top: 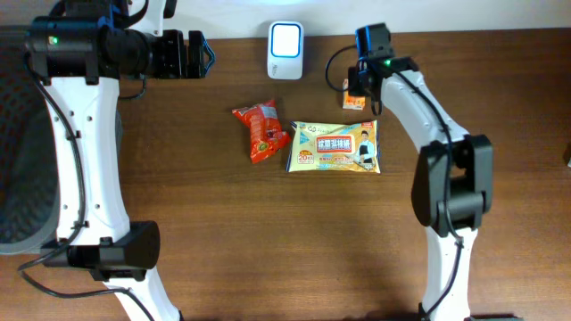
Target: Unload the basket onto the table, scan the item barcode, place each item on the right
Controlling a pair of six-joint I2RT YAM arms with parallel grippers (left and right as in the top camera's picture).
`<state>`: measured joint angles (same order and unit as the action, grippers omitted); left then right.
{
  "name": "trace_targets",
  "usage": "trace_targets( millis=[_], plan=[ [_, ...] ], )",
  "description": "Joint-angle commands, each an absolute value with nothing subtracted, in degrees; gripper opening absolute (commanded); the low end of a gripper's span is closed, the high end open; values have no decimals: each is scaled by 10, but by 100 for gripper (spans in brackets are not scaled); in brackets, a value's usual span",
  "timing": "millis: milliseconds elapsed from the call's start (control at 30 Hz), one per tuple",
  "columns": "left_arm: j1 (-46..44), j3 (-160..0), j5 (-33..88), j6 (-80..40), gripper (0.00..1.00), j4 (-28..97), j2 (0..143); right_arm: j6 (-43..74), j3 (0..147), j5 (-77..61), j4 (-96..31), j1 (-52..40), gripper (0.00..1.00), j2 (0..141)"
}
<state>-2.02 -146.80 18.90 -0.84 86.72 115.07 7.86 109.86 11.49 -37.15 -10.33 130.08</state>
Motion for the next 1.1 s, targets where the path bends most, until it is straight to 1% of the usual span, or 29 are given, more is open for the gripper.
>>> trace_targets(
  millis=[0,100,200,300,433,467,533,567,667,700,733,767,833,900,1000,1067],
  plan=[
    [-18,-1472,192,3,99,866,1145,84,1096,132,-383,-112,64,1277],
    [-18,-1472,192,3,99,866,1145,90,1095,81,-385,-117,64,1299],
    [-18,-1472,192,3,99,866,1145,79,1095,76,-385,-128,64,1325],
    [-18,-1472,192,3,99,866,1145,60,1095,95,-379,-144,64,1347],
    [-18,-1472,192,3,99,866,1145,60,1095,169,-371,-161,64,1363],
    [-18,-1472,192,3,99,866,1145,60,1095,177,-370,-162,62,1365],
    [-18,-1472,192,3,99,866,1145,60,1095,192,-366,-159,51,1372],
    [-18,-1472,192,3,99,866,1145,60,1095,194,-363,-156,49,1378],
    [-18,-1472,193,3,99,866,1145,60,1095,206,-362,-145,49,1400],
    [-18,-1472,192,3,99,866,1145,60,1095,206,-363,-141,45,1409],
    [-18,-1472,192,3,99,866,1145,60,1095,206,-364,-138,40,1412],
    [-18,-1472,192,3,99,866,1145,61,1095,206,-367,-134,29,1414],
    [-18,-1472,192,3,99,866,1145,65,1097,189,-374,-133,13,1406],
    [-18,-1472,192,3,99,866,1145,65,1107,114,-387,-128,4,1381],
    [-18,-1472,192,3,99,866,1145,65,1129,-30,-400,-107,4,1345],
    [-18,-1472,192,3,99,866,1145,88,1137,-169,-403,-74,4,1326]
  ],
)
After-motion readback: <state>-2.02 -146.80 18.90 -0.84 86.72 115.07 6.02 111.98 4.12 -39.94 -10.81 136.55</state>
